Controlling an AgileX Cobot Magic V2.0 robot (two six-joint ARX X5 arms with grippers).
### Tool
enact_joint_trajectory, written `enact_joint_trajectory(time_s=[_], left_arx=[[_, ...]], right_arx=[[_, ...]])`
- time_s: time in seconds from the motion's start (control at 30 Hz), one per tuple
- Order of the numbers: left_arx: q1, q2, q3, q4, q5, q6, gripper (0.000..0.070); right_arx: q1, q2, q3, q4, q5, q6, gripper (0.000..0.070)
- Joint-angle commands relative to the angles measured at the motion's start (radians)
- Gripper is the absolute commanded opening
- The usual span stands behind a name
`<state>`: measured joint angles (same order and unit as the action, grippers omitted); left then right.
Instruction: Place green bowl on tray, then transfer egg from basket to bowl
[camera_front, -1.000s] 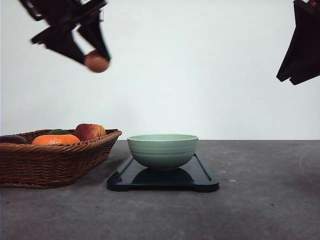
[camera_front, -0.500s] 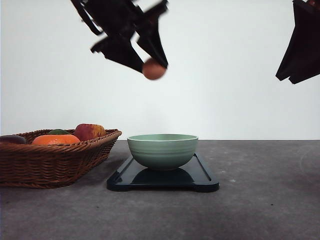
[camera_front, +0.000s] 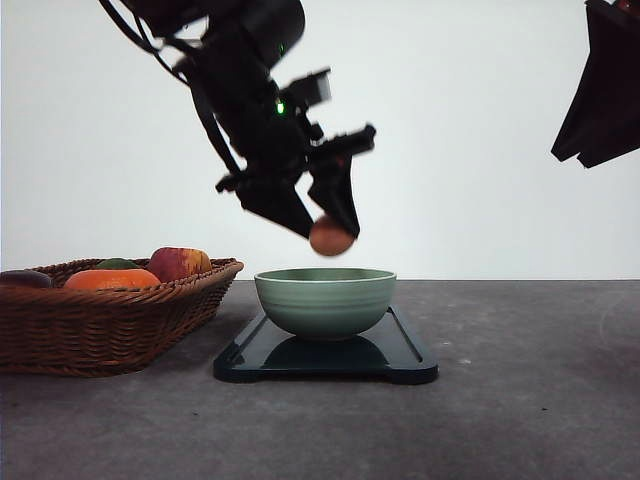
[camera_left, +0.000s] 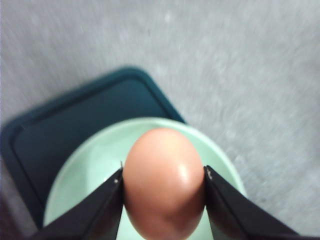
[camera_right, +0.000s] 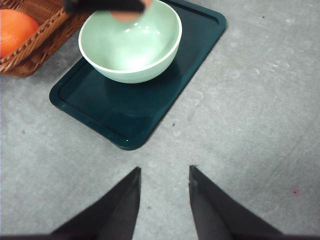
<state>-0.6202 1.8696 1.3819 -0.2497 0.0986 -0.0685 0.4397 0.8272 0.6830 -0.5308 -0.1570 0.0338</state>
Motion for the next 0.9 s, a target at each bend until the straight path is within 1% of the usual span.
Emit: enact_joint_trajectory(time_s=[0.0, 0.3, 0.87], left_arx=[[-0.008, 0.037, 0.02, 0.014, -0.006, -0.003, 0.0189], [-0.008, 0.092, 0.02, 0.01, -0.006, -0.003, 0.0189], [-0.009, 0.124, 0.02, 0.013, -0.024, -0.003, 0.0189]], right_arx=[[0.008, 0.008, 0.003, 0.014, 0.0, 0.01, 0.0186], [0.008, 0.008, 0.003, 0.014, 0.0, 0.01, 0.0186], [0.008, 0.008, 0.003, 0.014, 0.0, 0.011, 0.0186]])
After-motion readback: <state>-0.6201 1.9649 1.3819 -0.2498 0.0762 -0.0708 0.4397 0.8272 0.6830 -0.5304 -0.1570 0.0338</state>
